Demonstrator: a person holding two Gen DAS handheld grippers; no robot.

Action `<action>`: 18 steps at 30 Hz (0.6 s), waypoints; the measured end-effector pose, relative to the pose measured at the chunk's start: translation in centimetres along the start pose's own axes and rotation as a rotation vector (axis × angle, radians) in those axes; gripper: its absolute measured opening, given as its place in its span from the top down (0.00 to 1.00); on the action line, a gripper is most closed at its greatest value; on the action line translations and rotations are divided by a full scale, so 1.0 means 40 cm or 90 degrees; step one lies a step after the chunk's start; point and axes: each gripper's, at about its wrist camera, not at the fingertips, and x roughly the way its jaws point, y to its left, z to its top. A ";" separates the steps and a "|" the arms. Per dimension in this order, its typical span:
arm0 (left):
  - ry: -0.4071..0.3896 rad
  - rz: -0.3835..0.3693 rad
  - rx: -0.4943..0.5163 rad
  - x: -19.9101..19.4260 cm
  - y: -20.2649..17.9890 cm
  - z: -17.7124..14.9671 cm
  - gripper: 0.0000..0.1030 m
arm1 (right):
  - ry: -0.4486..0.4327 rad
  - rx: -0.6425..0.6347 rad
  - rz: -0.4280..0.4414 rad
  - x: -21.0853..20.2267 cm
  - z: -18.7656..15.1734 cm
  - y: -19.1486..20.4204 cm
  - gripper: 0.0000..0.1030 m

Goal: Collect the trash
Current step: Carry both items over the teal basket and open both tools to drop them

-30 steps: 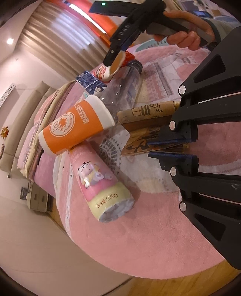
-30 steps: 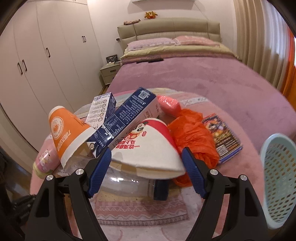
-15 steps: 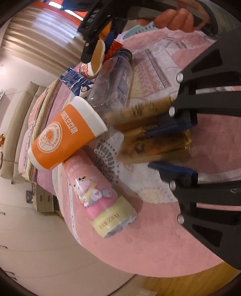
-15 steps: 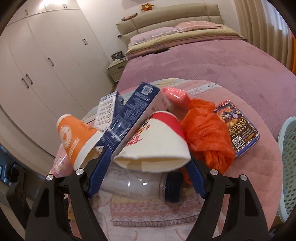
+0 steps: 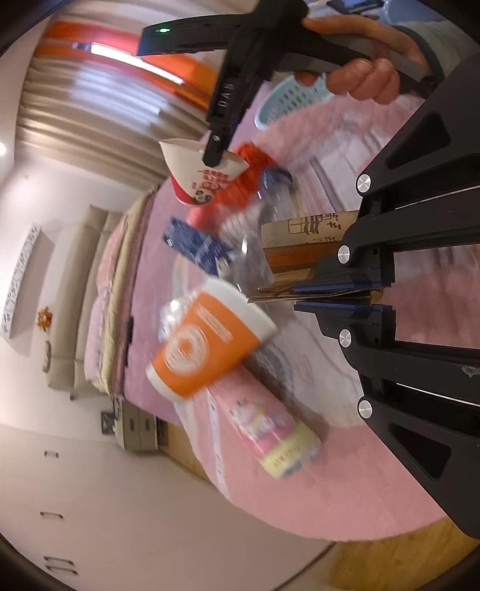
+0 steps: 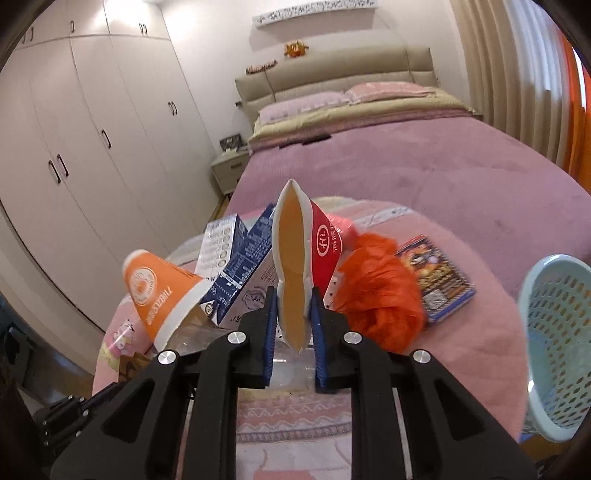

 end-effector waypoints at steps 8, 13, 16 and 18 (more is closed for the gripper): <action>-0.033 -0.091 0.066 0.017 -0.158 0.061 0.97 | -0.054 0.057 -0.061 -0.150 -0.029 -0.139 0.85; -0.016 -0.165 0.124 0.090 -0.328 0.085 0.97 | -0.079 0.103 -0.149 -0.238 -0.062 -0.277 0.85; 0.000 -0.215 0.156 0.140 -0.441 0.087 0.97 | -0.077 0.153 -0.196 -0.275 -0.083 -0.385 0.85; 0.011 -0.242 0.170 0.172 -0.505 0.087 0.97 | -0.071 0.190 -0.222 -0.290 -0.102 -0.458 0.85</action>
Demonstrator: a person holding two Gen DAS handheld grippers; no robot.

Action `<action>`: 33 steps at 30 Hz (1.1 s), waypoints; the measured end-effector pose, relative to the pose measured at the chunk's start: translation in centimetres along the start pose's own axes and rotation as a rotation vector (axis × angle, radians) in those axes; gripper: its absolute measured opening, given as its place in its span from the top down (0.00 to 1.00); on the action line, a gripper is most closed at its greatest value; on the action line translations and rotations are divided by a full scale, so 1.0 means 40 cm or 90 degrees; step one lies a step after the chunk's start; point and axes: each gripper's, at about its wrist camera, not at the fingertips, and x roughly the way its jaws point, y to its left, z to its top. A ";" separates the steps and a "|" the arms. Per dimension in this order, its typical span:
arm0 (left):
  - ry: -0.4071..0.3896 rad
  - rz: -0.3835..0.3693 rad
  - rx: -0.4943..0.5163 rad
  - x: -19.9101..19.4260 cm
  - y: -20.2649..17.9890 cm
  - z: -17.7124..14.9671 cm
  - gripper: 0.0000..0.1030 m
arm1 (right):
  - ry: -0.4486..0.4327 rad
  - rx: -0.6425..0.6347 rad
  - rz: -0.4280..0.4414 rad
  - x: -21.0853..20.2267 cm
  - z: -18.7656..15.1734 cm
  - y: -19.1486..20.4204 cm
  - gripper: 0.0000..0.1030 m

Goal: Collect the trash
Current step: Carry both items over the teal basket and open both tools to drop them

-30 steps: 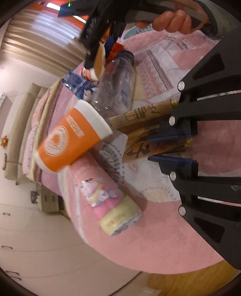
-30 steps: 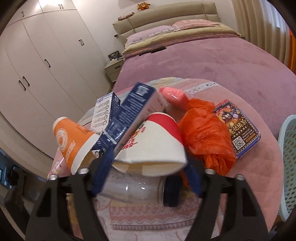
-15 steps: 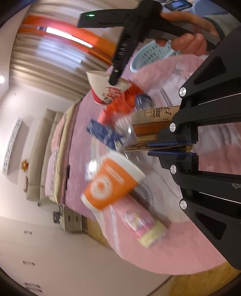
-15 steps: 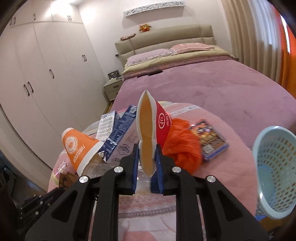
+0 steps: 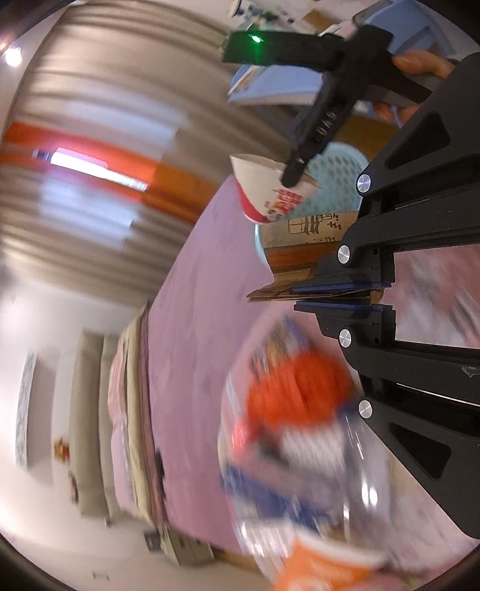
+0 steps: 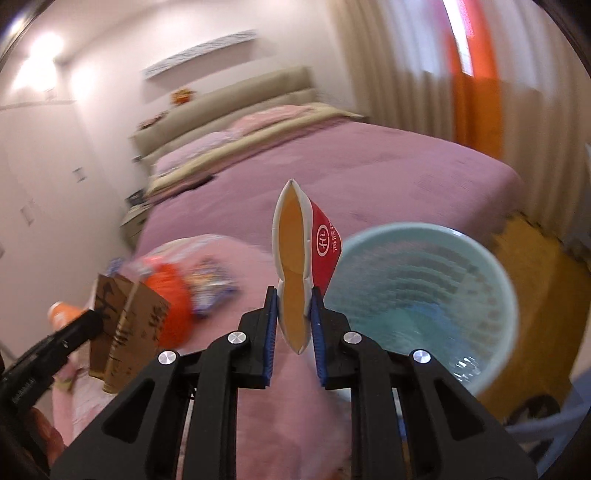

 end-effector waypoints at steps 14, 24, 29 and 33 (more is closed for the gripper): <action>0.148 -0.050 0.050 0.388 -0.155 -0.040 0.96 | 0.151 0.092 -0.083 0.140 -0.066 -0.211 0.85; 0.144 -0.052 0.044 0.378 -0.145 -0.060 0.51 | 0.161 0.106 -0.076 0.133 -0.063 -0.218 0.76; 0.088 -0.020 0.055 0.290 -0.137 -0.044 0.25 | 0.127 0.107 -0.072 0.100 -0.050 -0.204 0.54; 0.041 0.022 0.059 0.207 -0.114 -0.040 0.16 | 0.105 0.092 -0.047 0.067 -0.036 -0.165 0.54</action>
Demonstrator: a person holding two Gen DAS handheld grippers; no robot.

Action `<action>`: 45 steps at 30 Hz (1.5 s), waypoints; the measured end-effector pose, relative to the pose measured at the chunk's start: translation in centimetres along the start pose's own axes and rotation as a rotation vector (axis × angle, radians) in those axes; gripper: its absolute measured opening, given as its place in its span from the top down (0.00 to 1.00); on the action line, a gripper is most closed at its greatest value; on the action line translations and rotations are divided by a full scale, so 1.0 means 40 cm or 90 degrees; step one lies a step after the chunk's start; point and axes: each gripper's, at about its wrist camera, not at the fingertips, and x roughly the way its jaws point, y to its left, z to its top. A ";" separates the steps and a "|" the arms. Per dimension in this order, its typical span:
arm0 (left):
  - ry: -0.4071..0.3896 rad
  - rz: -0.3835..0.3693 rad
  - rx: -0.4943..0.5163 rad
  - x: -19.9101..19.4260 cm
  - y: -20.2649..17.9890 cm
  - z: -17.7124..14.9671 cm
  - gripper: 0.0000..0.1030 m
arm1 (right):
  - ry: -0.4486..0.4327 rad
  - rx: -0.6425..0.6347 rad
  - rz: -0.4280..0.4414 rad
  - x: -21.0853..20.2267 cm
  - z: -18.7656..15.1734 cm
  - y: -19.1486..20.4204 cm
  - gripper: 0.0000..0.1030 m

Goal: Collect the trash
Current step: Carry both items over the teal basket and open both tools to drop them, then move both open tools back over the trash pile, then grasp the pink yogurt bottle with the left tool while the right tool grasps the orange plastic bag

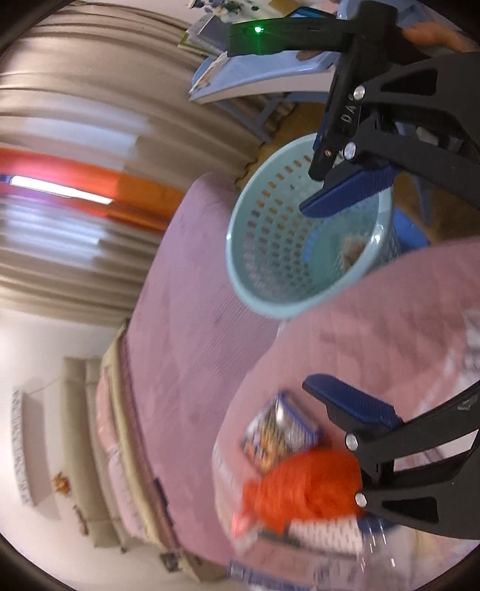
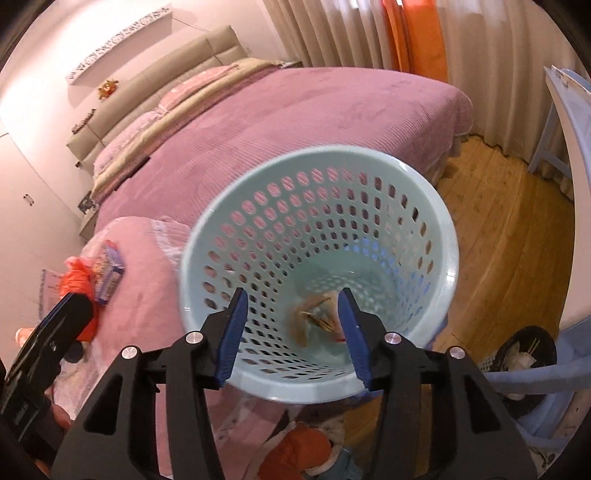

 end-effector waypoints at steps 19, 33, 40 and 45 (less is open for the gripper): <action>-0.123 0.186 -0.117 -0.384 0.301 -0.093 0.16 | -0.100 -0.201 0.090 -0.126 -0.081 0.366 0.52; -0.083 0.347 -0.195 -0.575 0.635 -0.192 0.13 | -0.080 -0.322 0.091 -0.010 -0.115 0.611 0.51; -0.005 0.321 -0.211 -0.550 0.774 -0.212 0.13 | -0.020 -0.309 0.091 0.111 -0.092 0.650 0.51; 0.045 0.298 -0.205 -0.495 0.817 -0.219 0.13 | -0.018 -0.329 0.087 0.145 -0.091 0.685 0.50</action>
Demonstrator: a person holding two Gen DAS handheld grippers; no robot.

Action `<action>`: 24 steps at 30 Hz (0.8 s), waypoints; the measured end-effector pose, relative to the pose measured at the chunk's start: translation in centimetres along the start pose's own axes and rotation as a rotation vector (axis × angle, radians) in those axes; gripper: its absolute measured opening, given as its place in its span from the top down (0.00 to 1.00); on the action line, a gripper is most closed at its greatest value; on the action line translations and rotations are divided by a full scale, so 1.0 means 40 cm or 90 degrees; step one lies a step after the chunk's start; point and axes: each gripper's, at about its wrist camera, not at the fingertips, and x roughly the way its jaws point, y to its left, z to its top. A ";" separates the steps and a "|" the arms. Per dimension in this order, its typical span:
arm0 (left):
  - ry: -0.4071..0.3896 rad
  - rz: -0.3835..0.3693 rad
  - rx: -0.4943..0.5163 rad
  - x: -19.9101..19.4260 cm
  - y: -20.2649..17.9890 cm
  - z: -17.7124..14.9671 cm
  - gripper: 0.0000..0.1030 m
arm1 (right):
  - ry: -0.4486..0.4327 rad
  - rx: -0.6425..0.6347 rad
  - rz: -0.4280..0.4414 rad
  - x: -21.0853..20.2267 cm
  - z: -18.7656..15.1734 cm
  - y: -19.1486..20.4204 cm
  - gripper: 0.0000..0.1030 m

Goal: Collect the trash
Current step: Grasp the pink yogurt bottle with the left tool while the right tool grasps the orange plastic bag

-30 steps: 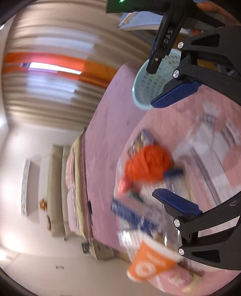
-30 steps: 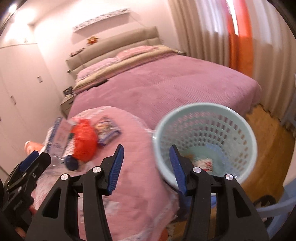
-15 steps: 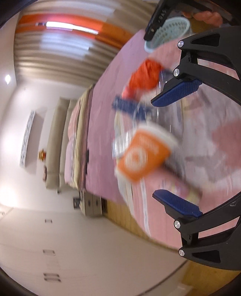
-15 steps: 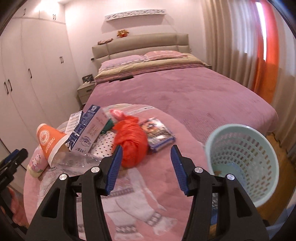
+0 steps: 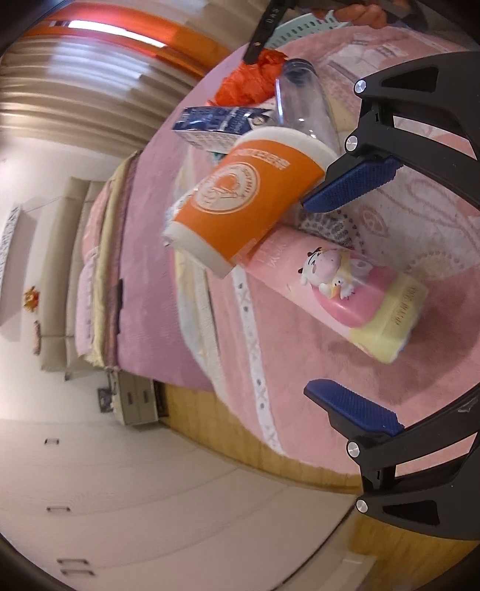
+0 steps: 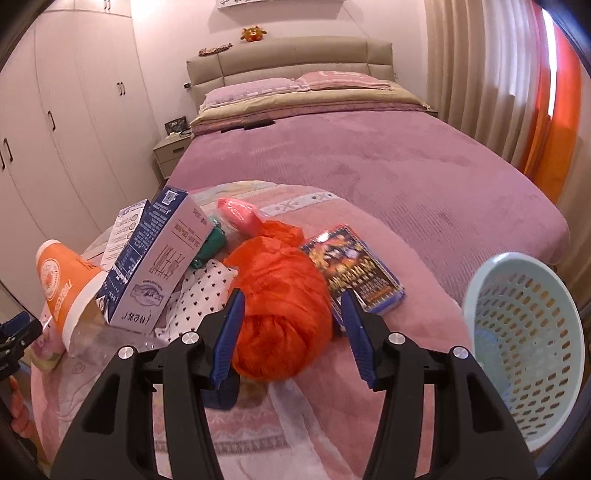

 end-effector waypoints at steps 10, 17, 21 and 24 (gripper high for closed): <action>0.077 -0.017 0.007 0.098 -0.004 0.006 0.36 | 0.027 -0.011 -0.007 0.070 0.014 0.020 0.46; 0.057 -0.051 0.000 0.073 -0.025 -0.016 0.52 | 0.045 -0.019 -0.007 0.086 0.013 0.032 0.46; 0.040 -0.060 -0.032 0.051 -0.018 -0.036 0.53 | 0.051 -0.032 -0.007 0.090 0.009 0.040 0.53; 0.024 -0.056 -0.048 0.026 -0.014 -0.049 0.54 | 0.043 -0.038 -0.010 0.075 0.008 0.043 0.64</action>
